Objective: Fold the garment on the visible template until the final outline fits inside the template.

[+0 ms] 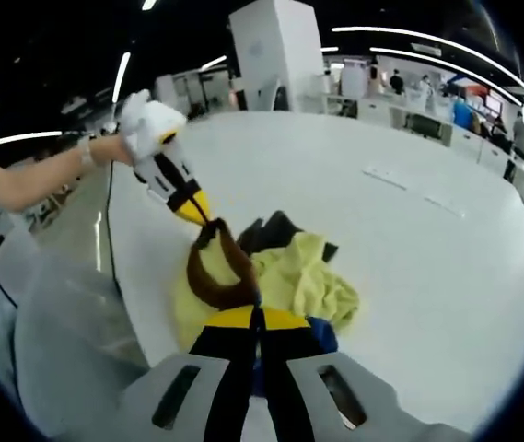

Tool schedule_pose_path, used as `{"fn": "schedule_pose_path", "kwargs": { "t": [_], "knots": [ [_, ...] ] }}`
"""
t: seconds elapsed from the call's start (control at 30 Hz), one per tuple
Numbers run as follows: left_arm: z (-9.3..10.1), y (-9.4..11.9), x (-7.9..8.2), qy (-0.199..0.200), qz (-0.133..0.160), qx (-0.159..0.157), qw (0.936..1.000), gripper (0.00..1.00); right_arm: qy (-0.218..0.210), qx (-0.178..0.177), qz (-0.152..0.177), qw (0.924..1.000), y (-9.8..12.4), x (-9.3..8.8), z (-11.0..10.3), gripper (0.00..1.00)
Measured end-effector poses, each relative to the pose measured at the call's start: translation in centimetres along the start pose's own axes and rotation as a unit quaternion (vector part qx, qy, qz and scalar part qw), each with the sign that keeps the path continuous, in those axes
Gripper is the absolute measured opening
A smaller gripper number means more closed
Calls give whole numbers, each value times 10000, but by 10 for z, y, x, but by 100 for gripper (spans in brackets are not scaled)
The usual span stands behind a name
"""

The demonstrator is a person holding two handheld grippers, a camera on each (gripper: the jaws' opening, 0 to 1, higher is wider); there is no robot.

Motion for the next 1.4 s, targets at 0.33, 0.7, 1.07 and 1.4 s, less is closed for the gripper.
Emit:
{"fn": "schedule_pose_path", "kwargs": {
  "t": [0.33,0.7,1.07,1.4],
  "knots": [
    [7,16,4,326,13,66,9994,0,189,-89,61,9998,9,8,2,2],
    [11,23,6,572,-30,137,9983,0,353,-110,143,9992,12,20,2,2],
    [8,34,17,582,109,297,9978,0,477,-186,253,9984,21,32,6,2],
    [5,45,29,611,262,375,9971,0,511,-292,342,9977,28,42,11,2]
  ]
}}
Point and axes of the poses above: the point that each gripper's makers call its tool centre point, and the gripper's own axes: y roughly backward along the fingers, z roughly to its right, x roughly out of its top, the point moved 4 cm from there along y, roughly backward along the fingers, and after that the axes turned 5 degrees about x, right-handed, at the moved point
